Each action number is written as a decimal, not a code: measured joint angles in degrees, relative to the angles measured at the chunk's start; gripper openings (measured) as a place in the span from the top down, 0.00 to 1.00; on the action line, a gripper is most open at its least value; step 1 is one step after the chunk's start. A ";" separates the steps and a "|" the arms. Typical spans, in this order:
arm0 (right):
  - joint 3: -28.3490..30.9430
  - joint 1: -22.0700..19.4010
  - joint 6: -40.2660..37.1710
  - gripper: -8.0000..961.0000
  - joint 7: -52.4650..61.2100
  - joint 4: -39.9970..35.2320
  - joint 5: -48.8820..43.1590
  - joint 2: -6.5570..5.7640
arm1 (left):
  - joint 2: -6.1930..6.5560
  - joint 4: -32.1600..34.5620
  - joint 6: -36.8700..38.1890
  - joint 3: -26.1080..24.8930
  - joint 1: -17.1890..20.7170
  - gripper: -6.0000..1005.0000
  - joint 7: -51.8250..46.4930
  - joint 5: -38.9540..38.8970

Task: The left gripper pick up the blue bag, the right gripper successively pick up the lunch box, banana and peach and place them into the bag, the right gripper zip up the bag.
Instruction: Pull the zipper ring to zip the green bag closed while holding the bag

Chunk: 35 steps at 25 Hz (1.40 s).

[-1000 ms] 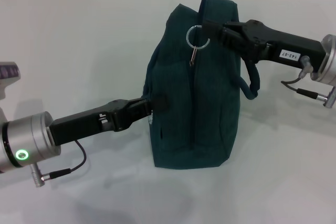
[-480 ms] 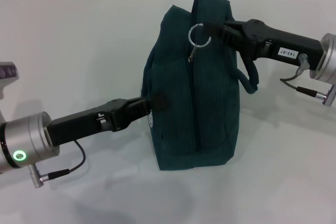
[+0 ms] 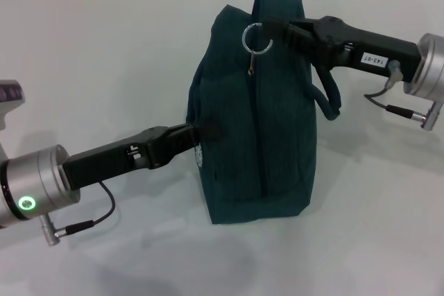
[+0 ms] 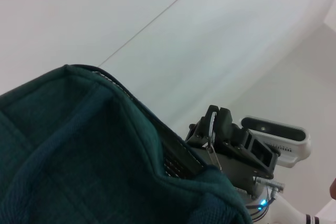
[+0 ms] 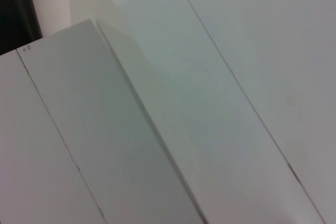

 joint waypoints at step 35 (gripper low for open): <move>-0.88 1.12 3.61 0.98 3.24 -0.21 -0.62 0.01 | 0.41 -0.64 -0.45 1.71 -1.30 0.94 -0.75 -0.99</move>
